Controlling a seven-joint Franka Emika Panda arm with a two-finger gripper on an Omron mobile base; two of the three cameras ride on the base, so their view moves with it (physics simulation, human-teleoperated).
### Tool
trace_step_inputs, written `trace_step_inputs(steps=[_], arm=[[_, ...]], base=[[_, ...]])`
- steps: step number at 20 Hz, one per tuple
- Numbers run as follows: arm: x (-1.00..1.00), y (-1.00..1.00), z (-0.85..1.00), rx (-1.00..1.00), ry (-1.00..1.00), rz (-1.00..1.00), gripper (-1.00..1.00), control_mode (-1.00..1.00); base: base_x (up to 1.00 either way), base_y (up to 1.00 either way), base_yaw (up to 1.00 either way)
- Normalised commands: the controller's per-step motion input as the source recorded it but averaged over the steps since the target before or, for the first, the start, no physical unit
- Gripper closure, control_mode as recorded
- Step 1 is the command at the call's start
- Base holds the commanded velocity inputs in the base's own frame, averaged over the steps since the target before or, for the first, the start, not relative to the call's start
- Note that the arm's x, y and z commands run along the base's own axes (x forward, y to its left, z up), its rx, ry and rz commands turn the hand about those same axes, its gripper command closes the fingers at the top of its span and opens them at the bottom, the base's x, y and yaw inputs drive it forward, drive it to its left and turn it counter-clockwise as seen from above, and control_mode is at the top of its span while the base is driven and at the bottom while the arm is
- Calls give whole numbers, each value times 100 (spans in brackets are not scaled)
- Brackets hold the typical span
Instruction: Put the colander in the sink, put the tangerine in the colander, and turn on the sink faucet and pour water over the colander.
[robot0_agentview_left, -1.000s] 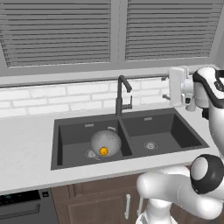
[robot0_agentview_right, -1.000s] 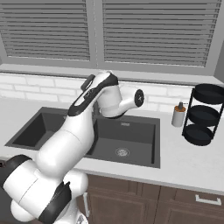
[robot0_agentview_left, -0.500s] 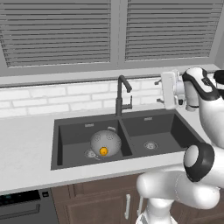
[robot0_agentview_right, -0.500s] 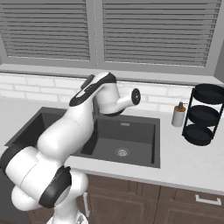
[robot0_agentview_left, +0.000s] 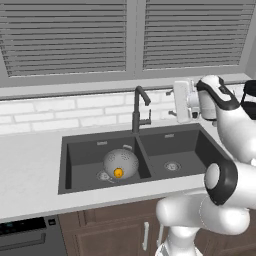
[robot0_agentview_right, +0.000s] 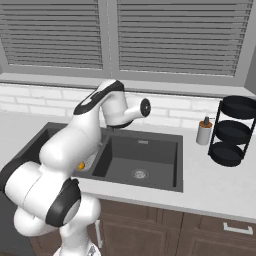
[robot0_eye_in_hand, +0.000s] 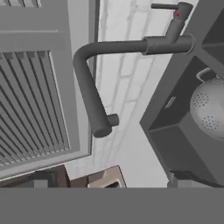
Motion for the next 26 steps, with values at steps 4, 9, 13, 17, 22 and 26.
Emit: trace_step_inputs(steps=[4, 9, 13, 17, 22, 26], arm=[[7, 36, 0, 0, -8, 0, -100, -100], [0, 15, 0, 2, -15, 0, -100, -100], [6, 0, 0, 7, -16, 0, -100, -100], [27, 1, 0, 5, -8, 2, -100, -100], [41, 0, 0, 3, 0, 7, -100, -100], [9, 1, 0, 0, 0, 16, -100, -100]], base=[[0, 0, 0], [0, 0, 0], [0, 0, 0], [0, 0, 0], [0, 0, 0], [0, 0, 0]])
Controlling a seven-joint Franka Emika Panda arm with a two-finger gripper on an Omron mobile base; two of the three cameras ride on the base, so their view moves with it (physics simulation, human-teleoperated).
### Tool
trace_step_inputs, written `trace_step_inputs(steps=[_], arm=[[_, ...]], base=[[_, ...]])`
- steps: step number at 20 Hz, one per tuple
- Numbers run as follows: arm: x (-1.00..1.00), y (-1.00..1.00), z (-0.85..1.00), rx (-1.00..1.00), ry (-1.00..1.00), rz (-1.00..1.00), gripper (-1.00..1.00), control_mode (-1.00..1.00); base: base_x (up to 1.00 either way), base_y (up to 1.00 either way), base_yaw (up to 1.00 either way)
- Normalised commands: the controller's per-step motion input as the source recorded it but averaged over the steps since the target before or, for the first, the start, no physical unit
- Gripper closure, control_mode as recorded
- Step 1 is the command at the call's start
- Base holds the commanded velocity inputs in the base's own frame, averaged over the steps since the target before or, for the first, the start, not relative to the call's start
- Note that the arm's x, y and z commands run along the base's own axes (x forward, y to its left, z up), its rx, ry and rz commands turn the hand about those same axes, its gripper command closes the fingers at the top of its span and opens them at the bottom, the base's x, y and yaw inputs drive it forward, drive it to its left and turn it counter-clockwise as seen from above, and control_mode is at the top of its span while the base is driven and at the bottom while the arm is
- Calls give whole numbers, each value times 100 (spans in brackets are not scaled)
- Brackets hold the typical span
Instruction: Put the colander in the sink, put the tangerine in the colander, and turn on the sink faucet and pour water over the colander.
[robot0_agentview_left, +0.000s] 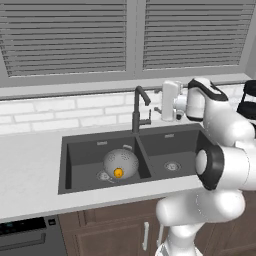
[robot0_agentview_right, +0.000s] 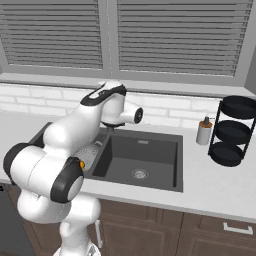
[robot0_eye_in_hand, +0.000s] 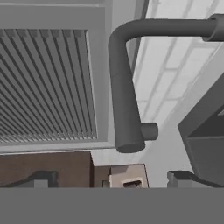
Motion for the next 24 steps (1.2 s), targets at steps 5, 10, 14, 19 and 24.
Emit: trace_step_inputs(steps=[5, 10, 14, 19, 24], arm=[[4, 17, 0, 0, -3, 13, -100, -100], [0, 26, 0, 0, -12, 5, -100, -100], [4, 35, 0, 0, -13, 0, -100, -100], [31, 10, -9, 0, -2, 0, -100, -100], [3, -16, -31, 0, 0, 0, -100, -100]], base=[[0, 0, 0], [0, 0, 0], [0, 0, 0], [0, 0, 0], [0, 0, 0]])
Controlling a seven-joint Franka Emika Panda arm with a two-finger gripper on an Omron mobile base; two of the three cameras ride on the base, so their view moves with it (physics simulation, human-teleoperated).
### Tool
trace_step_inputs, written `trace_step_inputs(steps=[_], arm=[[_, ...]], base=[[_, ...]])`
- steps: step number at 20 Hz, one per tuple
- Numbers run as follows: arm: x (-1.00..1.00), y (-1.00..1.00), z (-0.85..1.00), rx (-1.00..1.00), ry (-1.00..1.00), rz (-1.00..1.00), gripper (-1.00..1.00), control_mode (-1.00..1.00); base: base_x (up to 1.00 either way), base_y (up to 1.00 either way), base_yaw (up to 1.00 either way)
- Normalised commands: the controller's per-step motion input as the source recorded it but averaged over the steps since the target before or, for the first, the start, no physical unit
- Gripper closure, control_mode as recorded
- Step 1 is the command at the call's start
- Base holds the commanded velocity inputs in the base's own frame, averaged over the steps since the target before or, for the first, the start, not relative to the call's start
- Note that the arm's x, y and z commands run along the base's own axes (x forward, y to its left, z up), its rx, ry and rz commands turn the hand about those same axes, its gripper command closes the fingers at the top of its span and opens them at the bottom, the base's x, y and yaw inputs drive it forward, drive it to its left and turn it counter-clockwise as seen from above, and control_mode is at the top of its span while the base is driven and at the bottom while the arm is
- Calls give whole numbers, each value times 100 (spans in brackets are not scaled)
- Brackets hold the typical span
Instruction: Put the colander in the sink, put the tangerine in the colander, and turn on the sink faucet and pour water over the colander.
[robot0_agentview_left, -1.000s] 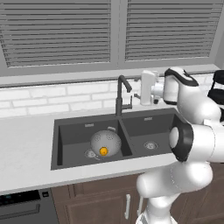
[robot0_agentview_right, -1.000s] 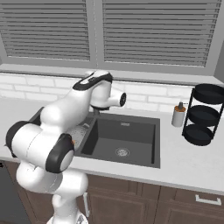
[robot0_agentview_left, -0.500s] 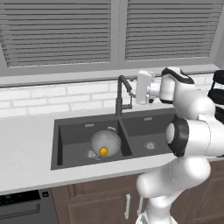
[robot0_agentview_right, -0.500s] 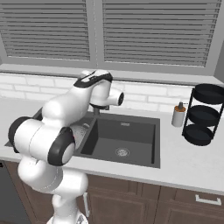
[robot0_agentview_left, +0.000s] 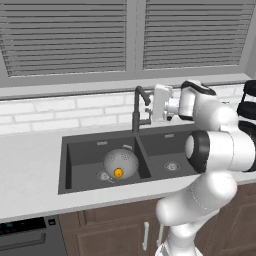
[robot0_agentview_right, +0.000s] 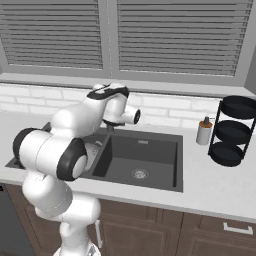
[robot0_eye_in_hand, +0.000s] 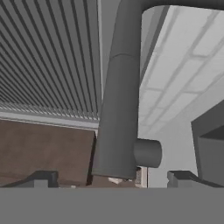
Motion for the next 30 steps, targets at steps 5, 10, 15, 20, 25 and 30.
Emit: trace_step_inputs(steps=[5, 10, 15, 20, 25, 30], arm=[[17, -2, -14, 0, 0, 1, -100, -100], [46, -4, -2, 2, 0, 3, -100, -100], [42, -16, -3, 4, 0, 3, -100, -100], [60, 13, -19, 0, 1, 0, -100, -100], [65, 33, -19, 0, 8, 0, -100, -100], [54, 41, -17, -2, 6, 0, -100, -100]], base=[[0, 0, 0], [0, 0, 0], [0, 0, 0], [0, 0, 0], [0, 0, 0], [0, 0, 0]])
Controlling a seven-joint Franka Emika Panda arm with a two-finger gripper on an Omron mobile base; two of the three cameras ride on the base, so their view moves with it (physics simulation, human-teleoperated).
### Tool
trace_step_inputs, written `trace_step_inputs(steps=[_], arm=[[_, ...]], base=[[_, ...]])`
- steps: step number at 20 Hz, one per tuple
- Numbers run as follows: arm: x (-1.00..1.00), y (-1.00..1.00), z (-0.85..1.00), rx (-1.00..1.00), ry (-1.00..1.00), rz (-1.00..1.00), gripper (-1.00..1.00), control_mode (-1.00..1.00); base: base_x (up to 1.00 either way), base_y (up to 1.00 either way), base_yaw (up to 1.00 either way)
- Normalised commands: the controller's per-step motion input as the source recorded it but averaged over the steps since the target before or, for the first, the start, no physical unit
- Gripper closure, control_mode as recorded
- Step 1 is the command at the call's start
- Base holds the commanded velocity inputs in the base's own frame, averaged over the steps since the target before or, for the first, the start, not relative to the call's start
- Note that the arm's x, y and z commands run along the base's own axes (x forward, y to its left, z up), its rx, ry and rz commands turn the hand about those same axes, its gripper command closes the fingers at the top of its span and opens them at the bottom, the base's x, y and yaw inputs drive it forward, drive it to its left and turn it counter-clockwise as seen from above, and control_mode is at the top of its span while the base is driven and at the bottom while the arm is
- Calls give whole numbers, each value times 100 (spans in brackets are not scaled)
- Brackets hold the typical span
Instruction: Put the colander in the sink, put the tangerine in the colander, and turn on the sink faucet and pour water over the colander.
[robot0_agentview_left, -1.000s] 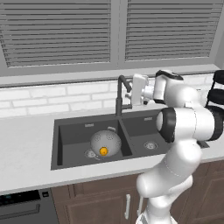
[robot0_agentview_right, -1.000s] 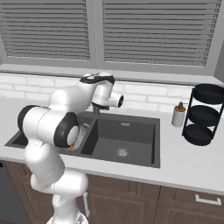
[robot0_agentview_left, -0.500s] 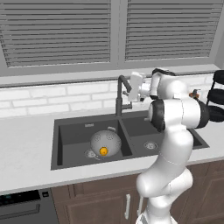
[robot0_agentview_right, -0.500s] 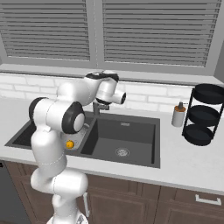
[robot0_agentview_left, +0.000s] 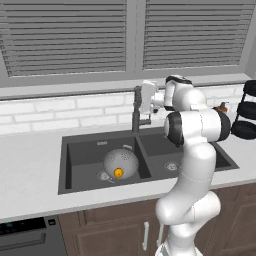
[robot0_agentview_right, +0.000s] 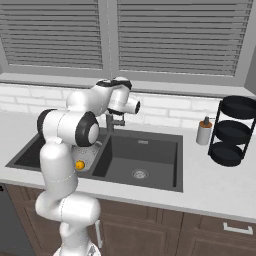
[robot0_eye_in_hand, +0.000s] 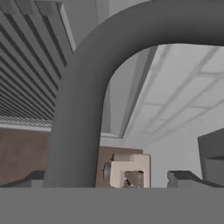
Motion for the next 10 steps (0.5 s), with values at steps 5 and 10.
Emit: trace_step_inputs(steps=[5, 10], arm=[[35, 41, -14, -3, 0, 0, -100, -100], [23, 24, -12, -1, 0, 0, -100, -100]], base=[[0, 0, 0], [0, 0, 0]])
